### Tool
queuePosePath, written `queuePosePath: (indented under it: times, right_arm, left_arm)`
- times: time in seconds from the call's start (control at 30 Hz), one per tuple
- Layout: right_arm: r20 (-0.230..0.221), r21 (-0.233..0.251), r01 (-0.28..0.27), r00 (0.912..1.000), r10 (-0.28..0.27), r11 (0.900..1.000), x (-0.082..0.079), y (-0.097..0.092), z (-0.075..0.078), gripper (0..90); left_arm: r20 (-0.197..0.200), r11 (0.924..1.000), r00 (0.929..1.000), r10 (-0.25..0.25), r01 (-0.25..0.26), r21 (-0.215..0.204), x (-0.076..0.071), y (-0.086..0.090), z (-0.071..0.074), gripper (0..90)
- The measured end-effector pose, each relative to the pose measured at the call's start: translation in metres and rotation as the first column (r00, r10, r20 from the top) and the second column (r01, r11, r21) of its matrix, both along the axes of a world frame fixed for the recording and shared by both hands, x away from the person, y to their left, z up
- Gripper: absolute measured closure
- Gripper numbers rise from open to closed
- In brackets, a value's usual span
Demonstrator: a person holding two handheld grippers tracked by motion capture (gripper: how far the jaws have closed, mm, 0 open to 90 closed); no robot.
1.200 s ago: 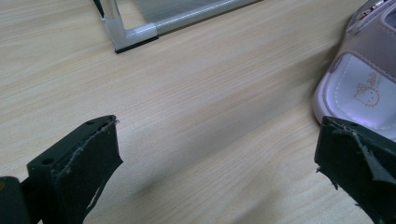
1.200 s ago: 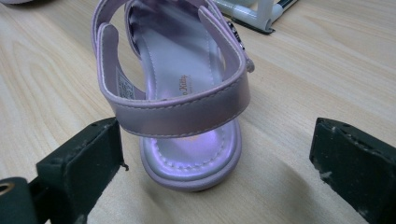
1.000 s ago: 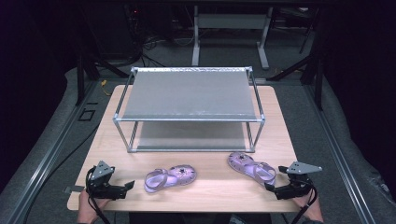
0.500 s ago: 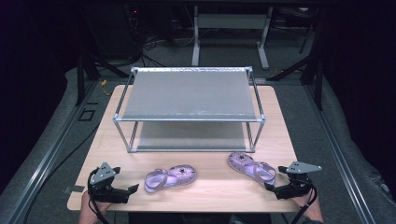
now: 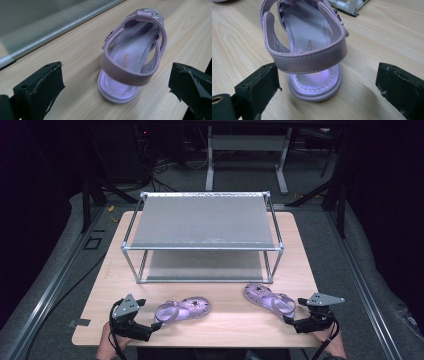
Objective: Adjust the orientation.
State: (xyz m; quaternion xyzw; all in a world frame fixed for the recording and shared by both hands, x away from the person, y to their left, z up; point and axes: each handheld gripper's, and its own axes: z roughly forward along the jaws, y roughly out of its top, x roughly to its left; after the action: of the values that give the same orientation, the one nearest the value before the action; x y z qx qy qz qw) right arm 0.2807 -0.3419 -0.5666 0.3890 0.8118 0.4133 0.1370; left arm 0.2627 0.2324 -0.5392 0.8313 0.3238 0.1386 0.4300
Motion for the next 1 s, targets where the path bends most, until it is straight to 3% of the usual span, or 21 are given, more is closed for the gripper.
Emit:
queuePosePath:
  times: [0.3,0.53,0.8,1.0]
  right_arm:
    - [0.002,0.001,0.0,1.0,0.0,1.0,0.0,0.0,0.0,4.3]
    - [-0.001,0.003,0.001,1.0,-0.001,1.0,0.0,0.0,0.0,4.3]
    - [-0.004,0.005,0.002,1.0,-0.002,1.0,0.001,0.0,0.0,4.4]
    - [-0.009,0.001,0.0,1.0,0.0,1.0,0.001,0.0,0.0,4.9]
  left_arm:
    - [-0.051,0.996,0.9956,-0.078,0.08,0.039,0.016,-0.022,-0.018,0.0]
    - [-0.077,0.9965,0.9946,-0.07,0.073,0.041,0.024,-0.026,-0.027,0.3]
    - [-0.077,0.9947,0.993,-0.09,0.093,0.044,0.026,-0.031,-0.03,26.2]
    - [-0.066,0.9953,0.9944,-0.083,0.086,0.045,0.025,-0.03,-0.03,29.9]
